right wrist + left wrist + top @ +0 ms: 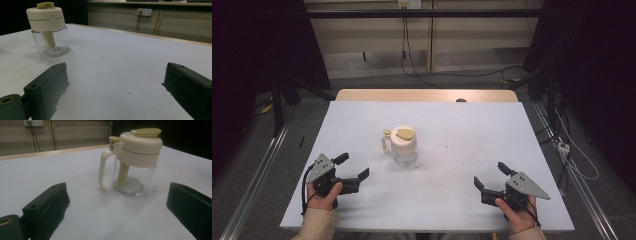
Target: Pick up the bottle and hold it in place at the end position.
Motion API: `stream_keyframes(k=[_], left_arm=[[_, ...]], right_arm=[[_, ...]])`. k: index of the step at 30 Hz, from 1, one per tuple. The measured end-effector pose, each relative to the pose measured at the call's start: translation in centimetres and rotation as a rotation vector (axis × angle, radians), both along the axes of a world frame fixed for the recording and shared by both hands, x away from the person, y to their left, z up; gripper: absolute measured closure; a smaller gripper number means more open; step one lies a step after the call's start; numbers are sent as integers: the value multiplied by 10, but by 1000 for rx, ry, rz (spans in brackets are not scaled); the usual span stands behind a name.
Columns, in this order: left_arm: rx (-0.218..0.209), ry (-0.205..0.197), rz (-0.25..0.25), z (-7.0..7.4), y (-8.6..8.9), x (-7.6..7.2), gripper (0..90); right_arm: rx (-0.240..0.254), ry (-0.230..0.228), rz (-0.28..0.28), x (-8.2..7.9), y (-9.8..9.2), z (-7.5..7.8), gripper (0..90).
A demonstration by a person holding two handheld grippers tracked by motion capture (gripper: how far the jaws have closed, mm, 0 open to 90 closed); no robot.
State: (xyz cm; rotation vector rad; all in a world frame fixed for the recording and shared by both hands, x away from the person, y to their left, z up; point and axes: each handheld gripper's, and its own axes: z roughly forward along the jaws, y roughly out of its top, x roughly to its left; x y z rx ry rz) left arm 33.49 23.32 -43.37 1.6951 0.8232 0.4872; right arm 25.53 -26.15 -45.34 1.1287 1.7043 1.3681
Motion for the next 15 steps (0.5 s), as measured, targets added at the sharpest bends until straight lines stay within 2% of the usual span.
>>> stream_keyframes(k=[3,5,7,15], left_arm=[[-2,-1,6,0,0,0,35],[-25,6,12,0,-2,1,35],[-28,9,11,1,-3,2,35],[-44,6,21,6,-17,6,36]], right_arm=[[3,-2,7,1,1,0,47],[-4,-1,8,1,2,0,48],[-4,0,10,1,2,0,51],[5,4,-2,2,1,0,56]])
